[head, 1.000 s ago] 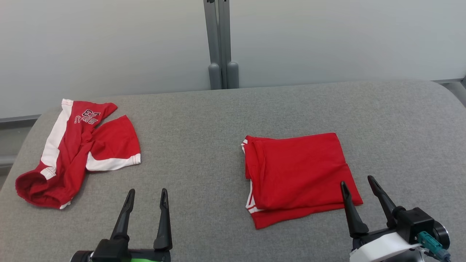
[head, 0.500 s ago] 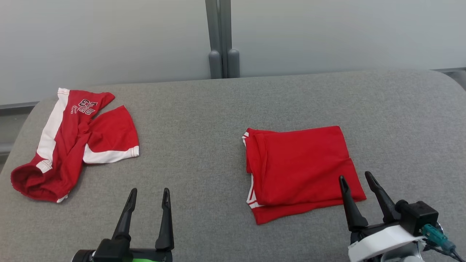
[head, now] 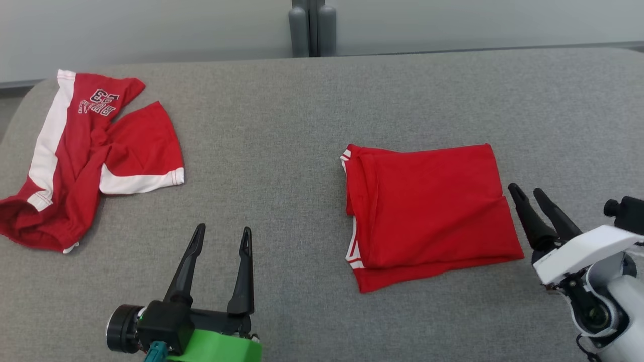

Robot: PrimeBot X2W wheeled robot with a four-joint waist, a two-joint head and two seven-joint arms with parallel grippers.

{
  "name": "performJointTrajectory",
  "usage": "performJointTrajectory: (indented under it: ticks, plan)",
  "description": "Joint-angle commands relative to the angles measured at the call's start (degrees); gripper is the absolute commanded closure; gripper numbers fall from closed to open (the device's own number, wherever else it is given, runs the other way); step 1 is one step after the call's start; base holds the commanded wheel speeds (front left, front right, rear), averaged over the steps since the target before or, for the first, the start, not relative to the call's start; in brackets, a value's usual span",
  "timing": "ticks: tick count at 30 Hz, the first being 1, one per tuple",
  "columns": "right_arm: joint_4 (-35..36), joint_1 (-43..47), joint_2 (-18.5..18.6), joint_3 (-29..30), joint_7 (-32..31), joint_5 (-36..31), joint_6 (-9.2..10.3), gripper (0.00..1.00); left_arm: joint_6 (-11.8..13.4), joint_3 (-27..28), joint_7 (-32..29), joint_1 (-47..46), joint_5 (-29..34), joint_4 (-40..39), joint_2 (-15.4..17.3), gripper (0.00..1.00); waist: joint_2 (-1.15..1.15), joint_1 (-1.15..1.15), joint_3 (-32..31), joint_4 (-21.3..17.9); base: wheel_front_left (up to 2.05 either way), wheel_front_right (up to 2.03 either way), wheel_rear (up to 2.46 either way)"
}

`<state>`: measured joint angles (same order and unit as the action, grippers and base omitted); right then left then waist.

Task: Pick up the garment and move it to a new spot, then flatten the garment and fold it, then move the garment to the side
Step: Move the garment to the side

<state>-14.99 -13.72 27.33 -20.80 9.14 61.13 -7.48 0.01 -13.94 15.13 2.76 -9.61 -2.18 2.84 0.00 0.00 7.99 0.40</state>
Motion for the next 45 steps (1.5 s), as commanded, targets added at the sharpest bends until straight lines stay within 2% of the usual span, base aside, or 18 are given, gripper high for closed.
performJointTrajectory:
  ticks: [1, 5, 7, 11, 16, 17, 18, 24, 30, 34, 38, 45]
  plan:
    - [-0.22, -1.2, 1.43, -0.57, -1.58, 3.1, -0.01, 0.0, -0.18, -0.09, 0.0, -1.38, 0.51, -0.28, 0.11, 0.0, 0.0, 0.0, 3.54, 1.44, 0.0, 0.0, 0.0]
    - [-0.73, -2.94, 5.53, -1.65, -7.28, 12.88, -0.01, 0.0, -0.27, -0.46, 0.0, -2.79, 0.62, -0.42, 0.11, 0.0, 0.0, 0.0, 6.07, 2.15, 0.0, 0.0, 0.0]
    - [-1.19, -3.74, 7.16, -1.98, -9.31, 15.53, -0.01, 0.0, -0.37, -0.6, 0.0, -3.41, 0.44, -0.4, 0.11, 0.0, 0.0, 0.0, 7.09, 2.42, 0.0, 0.0, 0.0]
    - [-2.76, -5.58, 8.94, -3.36, -11.59, 18.73, -0.01, 0.0, -0.43, -0.99, 0.0, -4.74, 0.21, -0.42, 0.11, 0.0, 0.0, 0.0, 9.26, 2.8, 0.0, 0.0, 0.0]
    - [-3.61, -7.55, 9.22, -5.73, -12.59, 19.62, -0.01, 0.0, -0.51, -1.46, 0.0, -5.94, 0.46, -0.36, 0.11, 0.0, 0.0, 0.0, 10.79, 3.02, 0.0, 0.0, 0.0]
    - [-3.48, -8.25, 9.6, -6.44, -12.21, 19.67, -0.01, 0.71, -0.5, -1.52, 0.0, -6.48, 0.63, -0.43, 0.11, 0.0, 0.0, 0.0, 11.29, 3.05, 0.0, 0.0, 0.0]
    - [-3.17, -8.48, 9.7, -6.8, -11.99, 19.58, -0.01, 1.0, -0.45, -1.52, 0.0, -6.66, 0.68, -0.5, 0.11, 0.0, 0.0, 0.0, 11.52, 3.04, 0.0, 0.0, 0.0]
    - [-1.61, -11.04, 13.27, -7.34, -8.47, 17.78, 0.0, 1.0, -0.98, -2.19, -0.01, -8.09, 1.42, -1.95, 0.11, 0.0, 0.0, 0.0, 14.18, 2.0, 0.0, 0.0, 0.0]
    - [-0.81, -17.82, 17.37, -7.3, -6.05, 15.24, 0.0, 1.0, -2.7, -3.94, -0.01, -11.02, 3.77, -5.3, 0.12, 0.0, 0.0, 0.0, 20.34, -1.5, 0.0, 0.0, 0.0]
    - [-1.9, -23.42, 20.43, -6.26, -4.42, 13.57, 0.0, 1.0, -3.99, -4.79, 0.0, -13.48, 5.47, -8.35, 0.17, 0.0, 0.0, 0.0, 25.19, -3.66, 0.0, 0.0, 0.0]
    - [-4.19, -26.95, 24.03, -4.48, -2.49, 13.15, 0.0, 1.0, -4.17, -5.43, -0.01, -15.53, 7.01, -11.68, 0.19, 0.0, 0.0, 0.0, 29.34, -5.2, 0.0, 0.0, 0.0]
    - [-8.06, -28.0, 30.1, -1.26, -0.08, 14.13, 0.0, 1.0, -4.41, -6.55, 0.0, -16.6, 9.39, -17.33, 0.75, 0.0, 0.0, 0.0, 33.14, -6.55, 0.0, 0.0, 0.0]
